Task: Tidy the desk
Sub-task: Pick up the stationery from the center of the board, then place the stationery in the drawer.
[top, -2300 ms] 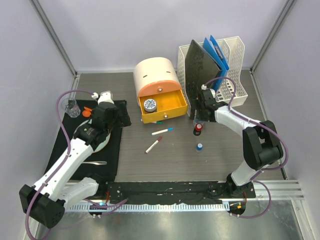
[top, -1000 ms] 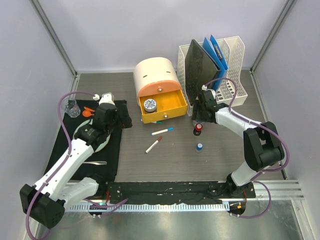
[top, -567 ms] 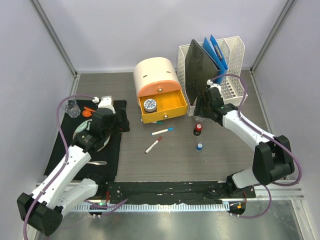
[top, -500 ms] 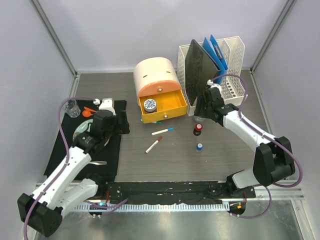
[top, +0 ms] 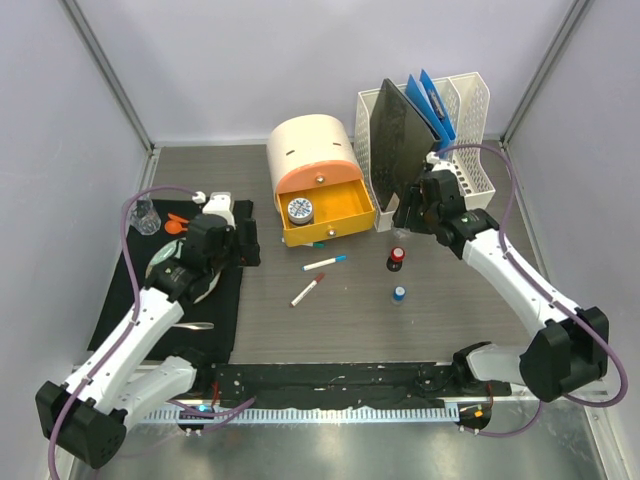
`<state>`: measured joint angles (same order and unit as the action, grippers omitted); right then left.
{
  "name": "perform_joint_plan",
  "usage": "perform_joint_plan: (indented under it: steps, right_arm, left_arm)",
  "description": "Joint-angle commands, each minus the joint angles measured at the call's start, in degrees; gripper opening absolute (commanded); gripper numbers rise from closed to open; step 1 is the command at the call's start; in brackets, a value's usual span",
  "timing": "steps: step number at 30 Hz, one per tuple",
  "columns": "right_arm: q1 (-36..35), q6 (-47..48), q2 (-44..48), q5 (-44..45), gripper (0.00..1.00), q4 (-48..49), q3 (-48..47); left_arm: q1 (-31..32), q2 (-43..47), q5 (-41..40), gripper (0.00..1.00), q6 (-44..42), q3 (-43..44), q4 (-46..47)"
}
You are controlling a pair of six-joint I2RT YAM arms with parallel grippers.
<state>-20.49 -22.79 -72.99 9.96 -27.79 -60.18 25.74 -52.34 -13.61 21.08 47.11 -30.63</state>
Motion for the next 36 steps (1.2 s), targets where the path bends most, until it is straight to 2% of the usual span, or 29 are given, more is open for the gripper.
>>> perform_joint_plan:
  steps: [1, 3, 6, 10, 28, 31, 36]
  right_arm:
    - [0.19, -0.07, 3.64, -2.13, 0.20, -1.39, -4.68]
    - [0.10, -0.07, 4.08, -2.75, 0.20, -2.70, -5.82]
    - [0.10, -0.50, 4.87, -3.98, 0.20, -3.94, -7.14]
    - [0.10, -1.29, 6.02, -5.56, 0.20, -4.02, -8.28]
    - [-1.57, -1.30, 2.86, -14.09, 0.20, -7.54, -20.41]
    - [-2.80, -1.12, 1.46, -14.17, 0.19, -7.72, -22.25]
    - [-9.54, -0.16, -3.64, -9.35, 0.18, -9.20, -26.64]
  left_arm:
    - [-0.42, 0.31, 0.51, 1.00, -1.91, 2.45, -1.42]
    - [-0.86, 0.65, 0.07, 1.00, -3.67, 4.56, -3.29]
    - [-2.26, 2.15, -1.16, 1.00, -5.61, 2.65, -1.55]
    - [-5.43, 3.11, 4.28, 1.00, -4.82, 1.93, 0.48]
    - [-11.85, 1.45, 9.74, 1.00, -6.05, 2.81, -0.13]
    - [-12.29, 2.06, 8.86, 1.00, -5.35, 2.11, -0.57]
    - [-13.17, 2.76, 6.84, 1.00, -4.47, 1.84, -0.74]
